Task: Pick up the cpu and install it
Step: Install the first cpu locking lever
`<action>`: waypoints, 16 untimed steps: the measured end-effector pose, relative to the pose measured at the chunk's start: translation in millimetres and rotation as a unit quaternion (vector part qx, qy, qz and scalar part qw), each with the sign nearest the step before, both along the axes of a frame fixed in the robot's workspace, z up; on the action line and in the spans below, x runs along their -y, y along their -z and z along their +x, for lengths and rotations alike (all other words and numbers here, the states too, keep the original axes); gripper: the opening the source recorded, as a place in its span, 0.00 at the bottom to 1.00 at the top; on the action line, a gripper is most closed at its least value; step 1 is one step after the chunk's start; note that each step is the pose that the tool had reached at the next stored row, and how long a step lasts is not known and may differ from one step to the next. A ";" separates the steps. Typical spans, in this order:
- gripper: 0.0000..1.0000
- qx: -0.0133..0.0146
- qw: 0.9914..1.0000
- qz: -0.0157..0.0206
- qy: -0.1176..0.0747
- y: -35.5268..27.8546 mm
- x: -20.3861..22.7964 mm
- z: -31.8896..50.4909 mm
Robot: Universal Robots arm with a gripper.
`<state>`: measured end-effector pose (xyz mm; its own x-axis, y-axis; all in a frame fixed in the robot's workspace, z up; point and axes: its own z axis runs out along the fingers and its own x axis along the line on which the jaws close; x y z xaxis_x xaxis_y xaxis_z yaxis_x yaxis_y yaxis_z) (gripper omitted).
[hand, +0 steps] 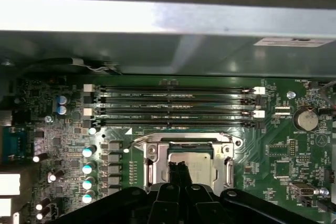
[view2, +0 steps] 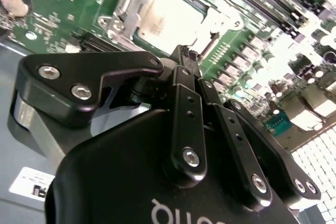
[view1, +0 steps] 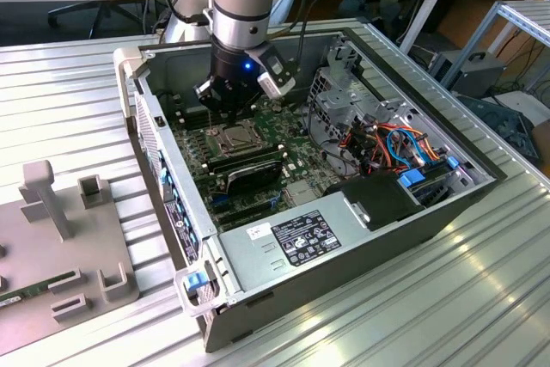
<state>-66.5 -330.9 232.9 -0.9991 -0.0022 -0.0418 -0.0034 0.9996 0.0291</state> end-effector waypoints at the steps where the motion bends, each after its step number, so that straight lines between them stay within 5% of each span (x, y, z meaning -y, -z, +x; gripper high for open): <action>1: 0.11 0.000 1.000 0.000 0.000 0.1 0.0 -2.6; 10: 0.11 0.000 1.000 0.000 0.000 0.7 0.0 -26.4; 16: 0.11 0.000 1.000 0.000 0.000 0.9 -0.1 -33.3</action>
